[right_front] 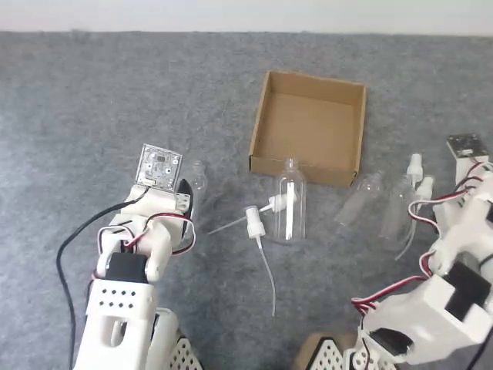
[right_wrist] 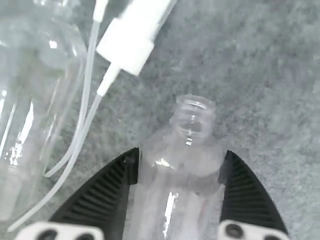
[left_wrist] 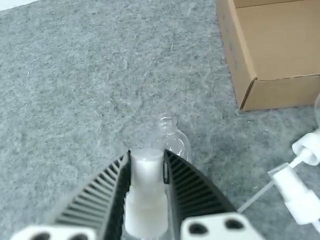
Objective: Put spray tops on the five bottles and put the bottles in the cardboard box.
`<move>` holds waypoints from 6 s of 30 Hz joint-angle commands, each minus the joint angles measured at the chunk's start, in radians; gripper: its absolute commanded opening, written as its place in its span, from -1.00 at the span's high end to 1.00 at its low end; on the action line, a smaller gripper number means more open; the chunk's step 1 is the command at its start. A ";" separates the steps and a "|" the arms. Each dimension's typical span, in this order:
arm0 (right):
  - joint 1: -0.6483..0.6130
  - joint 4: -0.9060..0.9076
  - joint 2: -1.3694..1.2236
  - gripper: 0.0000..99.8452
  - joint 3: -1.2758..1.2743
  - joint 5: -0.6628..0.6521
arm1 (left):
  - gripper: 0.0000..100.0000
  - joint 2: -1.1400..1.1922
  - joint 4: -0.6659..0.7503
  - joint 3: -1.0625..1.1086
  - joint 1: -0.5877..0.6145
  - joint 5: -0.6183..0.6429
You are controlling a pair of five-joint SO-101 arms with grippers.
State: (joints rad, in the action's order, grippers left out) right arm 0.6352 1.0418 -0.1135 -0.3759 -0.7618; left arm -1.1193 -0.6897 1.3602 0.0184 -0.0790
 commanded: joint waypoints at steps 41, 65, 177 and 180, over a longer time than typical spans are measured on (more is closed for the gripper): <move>-0.191 0.257 0.168 0.99 0.315 0.183 | 0.98 -0.018 -0.147 -0.220 0.000 0.041; -1.302 -0.312 0.843 0.99 -0.347 0.448 | 0.98 -0.017 -0.160 -1.073 -0.005 0.330; -1.371 -1.033 1.104 0.99 -0.954 0.726 | 0.58 -0.017 -0.043 -0.518 -0.104 0.318; -1.371 -1.033 1.104 0.99 -0.954 0.726 | 0.58 -0.020 -0.028 -0.464 -0.118 0.318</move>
State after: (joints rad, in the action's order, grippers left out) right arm -0.7472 0.0307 0.9620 -1.3395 -0.0391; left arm -1.1270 -0.7649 0.8585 -0.0905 0.2432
